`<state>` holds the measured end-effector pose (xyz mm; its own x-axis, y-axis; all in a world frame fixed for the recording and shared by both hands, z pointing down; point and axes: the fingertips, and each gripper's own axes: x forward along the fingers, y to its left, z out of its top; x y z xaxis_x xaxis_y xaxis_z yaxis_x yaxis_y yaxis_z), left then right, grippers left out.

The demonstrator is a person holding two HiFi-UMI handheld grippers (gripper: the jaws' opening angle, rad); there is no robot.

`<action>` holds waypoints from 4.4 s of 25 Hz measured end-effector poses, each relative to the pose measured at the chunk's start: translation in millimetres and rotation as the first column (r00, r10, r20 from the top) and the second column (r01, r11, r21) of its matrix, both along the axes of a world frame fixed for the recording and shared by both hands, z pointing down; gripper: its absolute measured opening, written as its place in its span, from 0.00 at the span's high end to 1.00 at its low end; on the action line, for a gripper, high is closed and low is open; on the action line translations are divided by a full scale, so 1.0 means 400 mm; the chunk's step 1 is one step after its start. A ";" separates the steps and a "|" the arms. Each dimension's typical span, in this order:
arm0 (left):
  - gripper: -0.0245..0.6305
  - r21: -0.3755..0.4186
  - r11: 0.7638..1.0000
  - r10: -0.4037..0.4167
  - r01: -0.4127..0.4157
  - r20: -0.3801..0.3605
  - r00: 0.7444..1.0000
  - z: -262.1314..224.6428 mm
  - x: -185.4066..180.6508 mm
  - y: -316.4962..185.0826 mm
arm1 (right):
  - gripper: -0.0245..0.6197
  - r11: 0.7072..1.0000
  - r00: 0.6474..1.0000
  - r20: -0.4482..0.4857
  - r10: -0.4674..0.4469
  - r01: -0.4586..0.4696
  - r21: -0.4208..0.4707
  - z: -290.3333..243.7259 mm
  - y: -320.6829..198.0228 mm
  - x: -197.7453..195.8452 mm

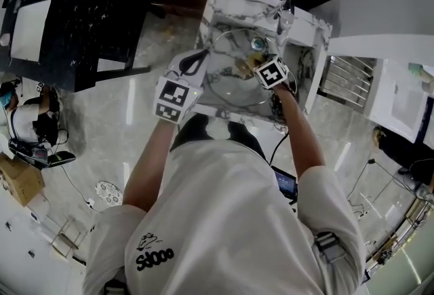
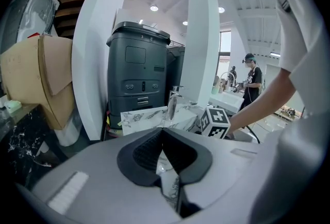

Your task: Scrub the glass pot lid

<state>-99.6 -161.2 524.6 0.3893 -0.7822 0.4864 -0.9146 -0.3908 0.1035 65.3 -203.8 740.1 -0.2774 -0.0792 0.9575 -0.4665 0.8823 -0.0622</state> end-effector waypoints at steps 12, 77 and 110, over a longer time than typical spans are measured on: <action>0.95 0.001 0.999 -0.051 0.051 0.021 0.998 -0.028 -0.061 0.007 | 0.89 0.994 0.998 0.063 -0.025 0.019 0.106 -0.016 -0.054 -0.130; 0.95 0.013 1.000 -0.021 0.022 -0.064 0.998 -0.011 0.012 0.014 | 0.89 0.866 0.866 -0.287 -0.409 0.468 0.179 -0.024 -0.075 0.046; 0.95 0.037 0.996 -0.078 0.081 -0.074 0.994 -0.039 -0.047 0.084 | 0.88 0.800 0.838 0.139 -0.528 0.546 -0.248 -0.026 0.390 -0.214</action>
